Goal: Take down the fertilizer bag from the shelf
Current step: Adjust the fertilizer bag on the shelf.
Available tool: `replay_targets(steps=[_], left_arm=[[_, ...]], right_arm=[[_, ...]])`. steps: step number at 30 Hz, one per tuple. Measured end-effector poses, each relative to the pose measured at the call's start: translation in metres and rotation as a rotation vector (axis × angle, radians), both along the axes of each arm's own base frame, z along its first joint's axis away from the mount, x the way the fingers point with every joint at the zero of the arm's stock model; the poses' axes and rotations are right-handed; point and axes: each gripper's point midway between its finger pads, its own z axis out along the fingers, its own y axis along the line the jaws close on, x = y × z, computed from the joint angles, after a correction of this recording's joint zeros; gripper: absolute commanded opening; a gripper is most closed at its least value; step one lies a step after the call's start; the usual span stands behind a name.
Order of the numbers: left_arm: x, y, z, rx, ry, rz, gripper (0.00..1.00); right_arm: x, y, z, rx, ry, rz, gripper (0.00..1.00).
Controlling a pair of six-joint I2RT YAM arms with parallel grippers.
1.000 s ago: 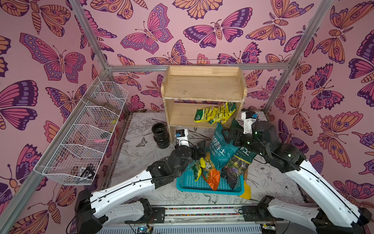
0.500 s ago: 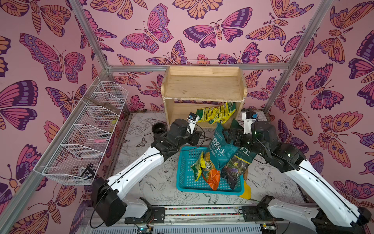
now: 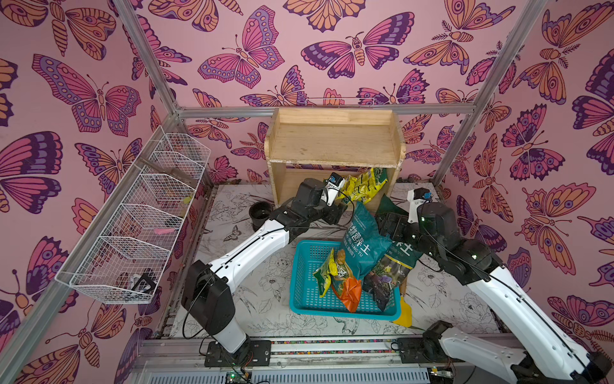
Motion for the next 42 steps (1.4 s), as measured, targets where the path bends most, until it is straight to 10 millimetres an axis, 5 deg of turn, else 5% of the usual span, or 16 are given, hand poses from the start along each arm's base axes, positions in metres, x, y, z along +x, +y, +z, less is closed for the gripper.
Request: replay_targets(steps=[11, 25, 35, 42], left_arm=[[0.041, -0.019, -0.006, -0.103, 0.022, 0.027, 0.64], [0.053, -0.027, -0.007, -0.153, 0.036, 0.044, 0.61], [0.067, -0.026, -0.026, -0.169, 0.076, 0.077, 0.00], [0.068, -0.024, -0.028, -0.175, 0.080, 0.085, 0.00]], right_arm=[[-0.002, -0.006, 0.001, 0.010, -0.004, -0.018, 0.97], [0.003, 0.001, -0.009, -0.001, 0.030, -0.001, 0.97], [0.002, 0.003, -0.001, 0.015, 0.019, 0.010, 0.97], [0.002, 0.004, 0.000, 0.017, 0.018, 0.013, 0.97]])
